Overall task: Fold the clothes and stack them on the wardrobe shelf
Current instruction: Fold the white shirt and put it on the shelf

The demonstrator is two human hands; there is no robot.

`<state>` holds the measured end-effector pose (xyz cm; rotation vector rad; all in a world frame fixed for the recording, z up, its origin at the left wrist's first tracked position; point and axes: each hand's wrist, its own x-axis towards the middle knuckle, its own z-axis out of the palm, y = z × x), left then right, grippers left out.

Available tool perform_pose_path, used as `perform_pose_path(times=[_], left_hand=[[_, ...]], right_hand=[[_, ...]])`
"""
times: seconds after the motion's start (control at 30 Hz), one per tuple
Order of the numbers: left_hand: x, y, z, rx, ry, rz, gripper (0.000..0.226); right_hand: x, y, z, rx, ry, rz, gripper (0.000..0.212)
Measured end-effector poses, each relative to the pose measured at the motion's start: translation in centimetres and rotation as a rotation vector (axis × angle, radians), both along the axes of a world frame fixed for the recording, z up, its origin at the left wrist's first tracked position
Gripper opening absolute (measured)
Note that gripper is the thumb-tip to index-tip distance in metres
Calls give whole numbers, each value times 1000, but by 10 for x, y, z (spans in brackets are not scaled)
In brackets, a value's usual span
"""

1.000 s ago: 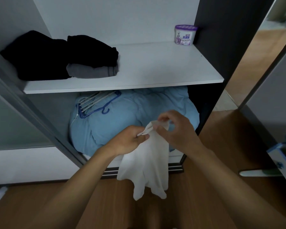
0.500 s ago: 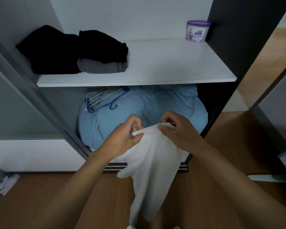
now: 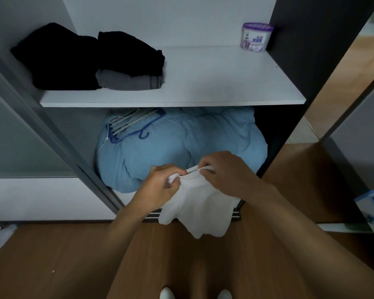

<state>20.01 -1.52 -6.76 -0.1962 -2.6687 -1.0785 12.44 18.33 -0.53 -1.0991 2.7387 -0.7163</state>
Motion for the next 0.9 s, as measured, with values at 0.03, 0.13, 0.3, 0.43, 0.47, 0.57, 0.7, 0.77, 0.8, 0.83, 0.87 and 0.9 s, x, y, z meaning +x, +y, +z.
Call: perform_pose_path(times=[0.03,0.13,0.3,0.43,0.47,0.57,0.7,0.77,0.8,0.83,0.87,0.9], left_hand=[[-1,0,-2,10,-11,-20,14],[-1,-3,-9,13,-119,-41,10],[2,-11,-37,183,-325,75,16],[2,-21,-49,253,-387,235,17],[1,-25,-48,251,-377,282,18],[-1,-45,-42,231,-334,408,21],[-3,-60,-32,98,-270,407,26],[-3,-60,-28,11,-222,359,28],[-3,-61,-27,-28,-208,338,29],[-2,-62,-27,-53,-200,324,30],[-2,-63,-27,-72,-200,319,30],[-2,-64,-28,-91,-200,325,30]], right_hand=[[1,-2,1,-40,-9,-5,15],[2,-6,9,-187,-49,-10,14],[1,-8,25,-363,-88,11,16],[0,-4,23,-335,-128,67,17],[-2,-2,21,-321,-149,75,18],[-10,7,14,-193,-208,61,28],[-15,15,2,94,-301,28,35],[-14,15,-2,144,-341,8,37],[-14,14,-3,162,-349,1,37],[-14,14,-4,176,-349,3,36],[-14,12,-4,184,-349,6,33],[-13,10,-6,181,-351,5,29]])
